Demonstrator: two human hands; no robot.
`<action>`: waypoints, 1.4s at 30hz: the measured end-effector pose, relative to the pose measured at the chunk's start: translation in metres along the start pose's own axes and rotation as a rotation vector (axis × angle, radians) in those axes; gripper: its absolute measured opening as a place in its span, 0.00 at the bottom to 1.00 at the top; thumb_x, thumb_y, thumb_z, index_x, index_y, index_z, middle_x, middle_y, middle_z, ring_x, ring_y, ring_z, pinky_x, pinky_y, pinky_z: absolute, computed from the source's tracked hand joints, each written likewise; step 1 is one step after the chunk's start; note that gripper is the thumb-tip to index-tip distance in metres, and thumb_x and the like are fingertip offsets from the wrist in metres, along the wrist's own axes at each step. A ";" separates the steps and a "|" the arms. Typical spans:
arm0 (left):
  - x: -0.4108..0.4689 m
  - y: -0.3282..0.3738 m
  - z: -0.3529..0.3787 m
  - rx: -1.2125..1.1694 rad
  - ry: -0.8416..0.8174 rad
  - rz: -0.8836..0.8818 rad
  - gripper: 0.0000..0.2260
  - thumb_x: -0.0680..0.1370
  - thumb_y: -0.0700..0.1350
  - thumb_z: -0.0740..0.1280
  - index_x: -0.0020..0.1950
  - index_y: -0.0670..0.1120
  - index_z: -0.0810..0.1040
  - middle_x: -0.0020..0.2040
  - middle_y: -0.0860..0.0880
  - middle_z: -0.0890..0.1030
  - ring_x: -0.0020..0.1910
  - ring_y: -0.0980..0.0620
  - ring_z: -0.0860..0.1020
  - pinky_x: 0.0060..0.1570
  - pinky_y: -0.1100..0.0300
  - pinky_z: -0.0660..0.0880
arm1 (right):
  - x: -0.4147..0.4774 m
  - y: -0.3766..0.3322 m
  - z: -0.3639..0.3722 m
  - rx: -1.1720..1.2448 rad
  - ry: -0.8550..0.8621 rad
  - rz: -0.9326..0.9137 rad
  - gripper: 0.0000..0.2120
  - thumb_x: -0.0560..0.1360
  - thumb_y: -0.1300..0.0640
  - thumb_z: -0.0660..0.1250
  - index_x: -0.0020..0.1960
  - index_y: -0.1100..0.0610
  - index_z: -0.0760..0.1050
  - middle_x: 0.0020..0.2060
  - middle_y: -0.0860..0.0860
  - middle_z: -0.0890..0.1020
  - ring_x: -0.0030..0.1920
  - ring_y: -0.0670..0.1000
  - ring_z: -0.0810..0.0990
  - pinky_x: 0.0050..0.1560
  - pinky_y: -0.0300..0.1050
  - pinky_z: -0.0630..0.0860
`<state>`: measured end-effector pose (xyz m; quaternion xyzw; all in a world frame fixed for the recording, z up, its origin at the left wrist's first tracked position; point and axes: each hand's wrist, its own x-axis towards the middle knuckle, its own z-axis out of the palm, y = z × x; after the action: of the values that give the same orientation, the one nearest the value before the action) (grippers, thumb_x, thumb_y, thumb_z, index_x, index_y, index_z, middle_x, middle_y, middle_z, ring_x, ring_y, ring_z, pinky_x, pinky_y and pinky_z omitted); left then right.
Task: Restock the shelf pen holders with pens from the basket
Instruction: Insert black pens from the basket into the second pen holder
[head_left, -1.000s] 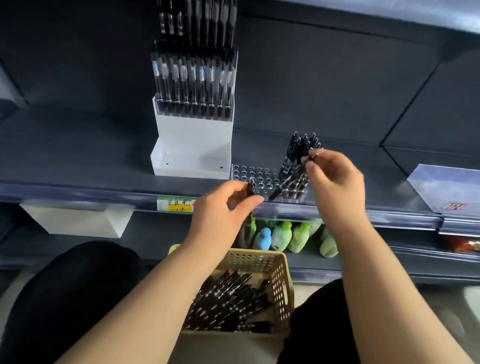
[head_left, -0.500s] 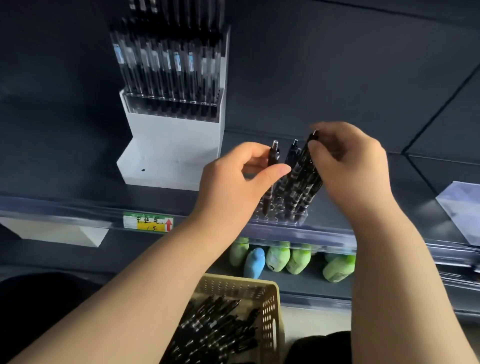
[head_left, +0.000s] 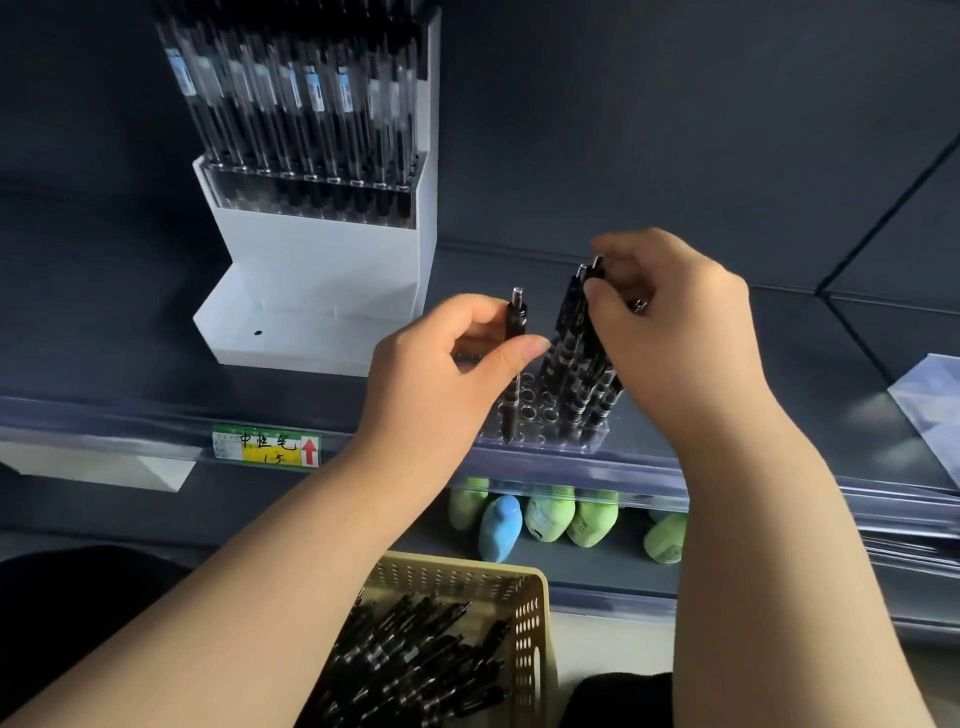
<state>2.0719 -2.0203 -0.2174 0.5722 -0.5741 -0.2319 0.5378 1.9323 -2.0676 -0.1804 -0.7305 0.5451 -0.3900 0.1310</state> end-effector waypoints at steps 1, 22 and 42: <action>0.000 0.000 0.001 -0.002 -0.001 0.003 0.07 0.70 0.49 0.72 0.45 0.55 0.77 0.39 0.62 0.80 0.41 0.67 0.78 0.40 0.78 0.70 | 0.000 0.000 0.000 -0.012 -0.002 -0.006 0.14 0.75 0.60 0.65 0.60 0.52 0.77 0.39 0.41 0.76 0.38 0.35 0.74 0.41 0.17 0.65; 0.015 0.019 0.028 -0.005 -0.073 0.053 0.09 0.69 0.42 0.76 0.45 0.52 0.80 0.39 0.58 0.82 0.40 0.63 0.79 0.43 0.75 0.73 | 0.000 0.013 -0.004 -0.121 0.078 -0.118 0.12 0.71 0.67 0.65 0.50 0.57 0.82 0.44 0.51 0.82 0.41 0.44 0.73 0.44 0.28 0.66; -0.007 -0.031 0.005 0.693 -0.333 -0.108 0.14 0.75 0.53 0.68 0.57 0.49 0.77 0.52 0.53 0.80 0.49 0.55 0.77 0.48 0.65 0.69 | -0.018 -0.004 0.000 -0.073 0.166 -0.273 0.11 0.70 0.67 0.64 0.47 0.59 0.82 0.40 0.53 0.83 0.41 0.52 0.79 0.43 0.32 0.68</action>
<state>2.0783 -2.0230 -0.2490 0.7041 -0.6668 -0.1419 0.1989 1.9332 -2.0499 -0.1863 -0.7672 0.4637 -0.4430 0.0048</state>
